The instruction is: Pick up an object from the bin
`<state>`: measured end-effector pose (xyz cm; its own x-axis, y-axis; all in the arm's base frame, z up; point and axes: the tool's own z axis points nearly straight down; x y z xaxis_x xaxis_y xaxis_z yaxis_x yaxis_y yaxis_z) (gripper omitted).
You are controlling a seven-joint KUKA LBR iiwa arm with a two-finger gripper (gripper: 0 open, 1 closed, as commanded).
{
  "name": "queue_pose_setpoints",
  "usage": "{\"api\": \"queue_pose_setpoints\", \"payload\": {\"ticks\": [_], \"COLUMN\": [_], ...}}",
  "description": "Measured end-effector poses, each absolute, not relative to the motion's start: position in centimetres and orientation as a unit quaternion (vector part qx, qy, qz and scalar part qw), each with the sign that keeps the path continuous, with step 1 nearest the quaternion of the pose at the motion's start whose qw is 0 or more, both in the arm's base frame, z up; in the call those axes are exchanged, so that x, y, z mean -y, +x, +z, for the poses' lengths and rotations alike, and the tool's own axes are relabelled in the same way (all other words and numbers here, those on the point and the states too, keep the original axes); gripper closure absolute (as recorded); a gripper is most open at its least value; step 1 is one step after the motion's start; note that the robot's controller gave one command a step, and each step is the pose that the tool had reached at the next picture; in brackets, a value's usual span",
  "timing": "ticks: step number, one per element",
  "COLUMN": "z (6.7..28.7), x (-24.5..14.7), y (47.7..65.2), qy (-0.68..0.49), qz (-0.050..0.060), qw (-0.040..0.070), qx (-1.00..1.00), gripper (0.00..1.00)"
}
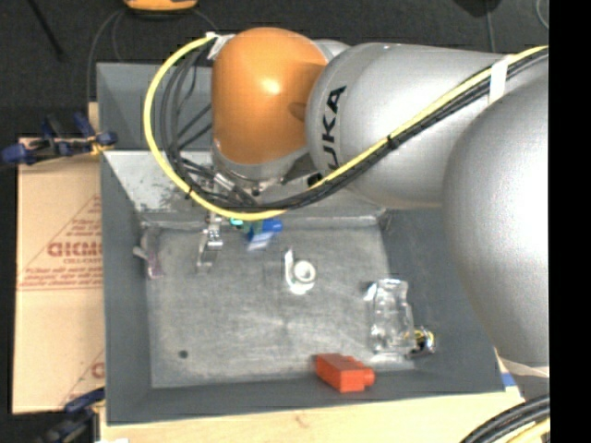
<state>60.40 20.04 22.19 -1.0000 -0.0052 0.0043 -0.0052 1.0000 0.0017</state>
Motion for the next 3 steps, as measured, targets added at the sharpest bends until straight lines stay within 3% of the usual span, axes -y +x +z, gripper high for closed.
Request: {"api": "queue_pose_setpoints", "payload": {"ticks": [1, 2, 3], "z": [7.6, 12.7, 8.0], "x": [-20.0, -12.3, -5.2], "y": [61.0, 61.0, 60.7], "qy": [0.028, -0.029, 0.018], "qz": [-0.001, 0.0, -0.001], "qw": [0.0, -0.003, -0.004], "qx": [1.0, 1.0, 1.0], "gripper": [0.0, 0.0, 0.0]}}
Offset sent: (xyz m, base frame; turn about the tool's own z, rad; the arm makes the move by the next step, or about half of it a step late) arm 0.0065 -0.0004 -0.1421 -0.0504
